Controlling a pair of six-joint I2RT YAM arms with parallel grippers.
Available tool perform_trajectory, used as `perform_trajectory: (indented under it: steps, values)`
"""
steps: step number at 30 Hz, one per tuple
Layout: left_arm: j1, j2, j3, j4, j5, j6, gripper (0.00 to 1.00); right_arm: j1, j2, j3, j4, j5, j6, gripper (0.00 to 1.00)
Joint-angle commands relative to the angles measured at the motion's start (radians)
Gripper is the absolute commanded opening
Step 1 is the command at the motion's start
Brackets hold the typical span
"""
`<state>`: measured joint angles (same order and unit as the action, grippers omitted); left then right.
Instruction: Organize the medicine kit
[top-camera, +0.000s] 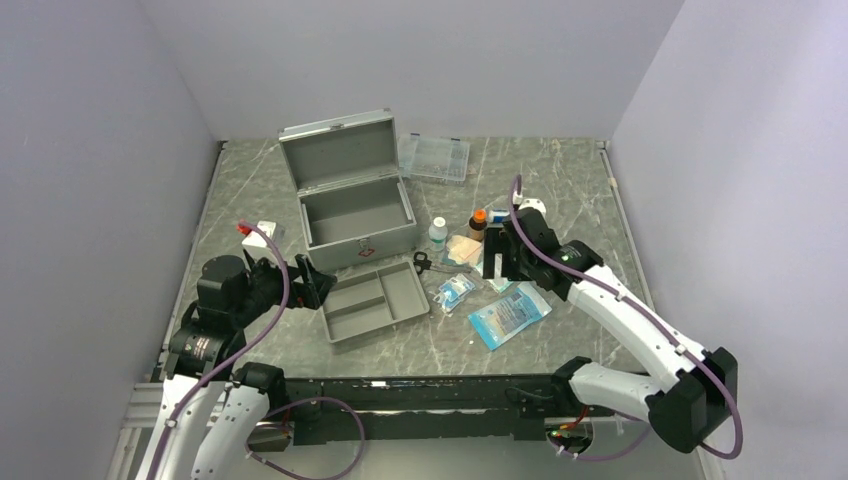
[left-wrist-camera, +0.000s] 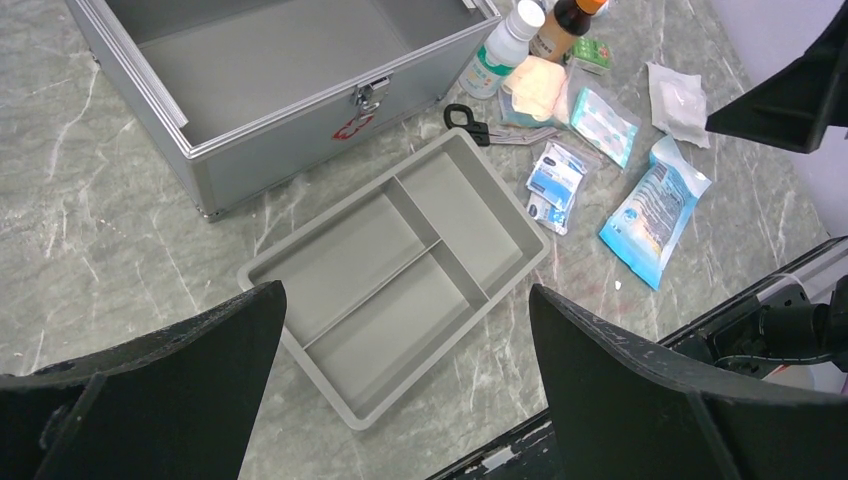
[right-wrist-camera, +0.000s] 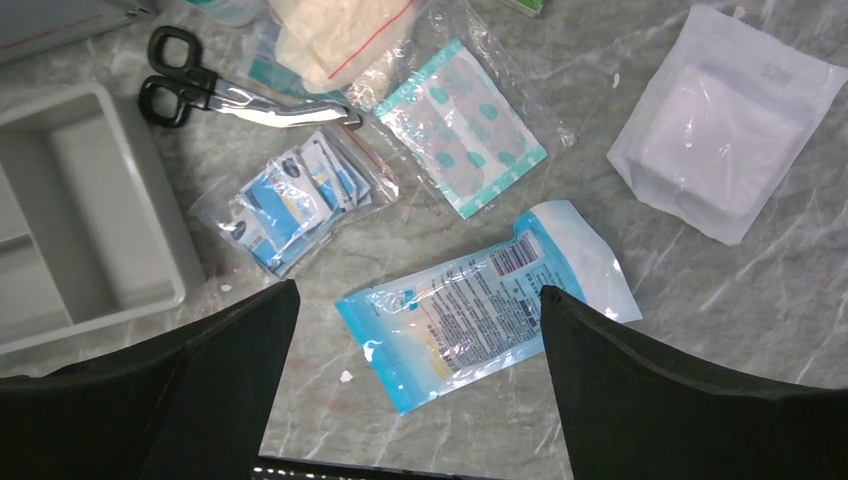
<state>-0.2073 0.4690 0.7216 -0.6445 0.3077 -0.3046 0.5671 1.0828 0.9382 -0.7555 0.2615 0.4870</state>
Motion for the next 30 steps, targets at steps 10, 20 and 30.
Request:
perform_trajectory:
  steps: [10,20,30]
  values:
    - [-0.004,-0.007,0.008,0.013,-0.009,-0.002,0.99,-0.086,0.118,-0.061,0.193,-0.190,0.068,0.74]
    - [-0.004,-0.011,0.007,0.014,-0.007,-0.001,0.99,-0.055,0.180,-0.094,0.319,-0.268,0.148,0.73]
    - [-0.004,-0.022,0.007,0.014,0.000,-0.001,0.99,-0.039,0.150,-0.101,0.226,-0.174,0.151,0.71]
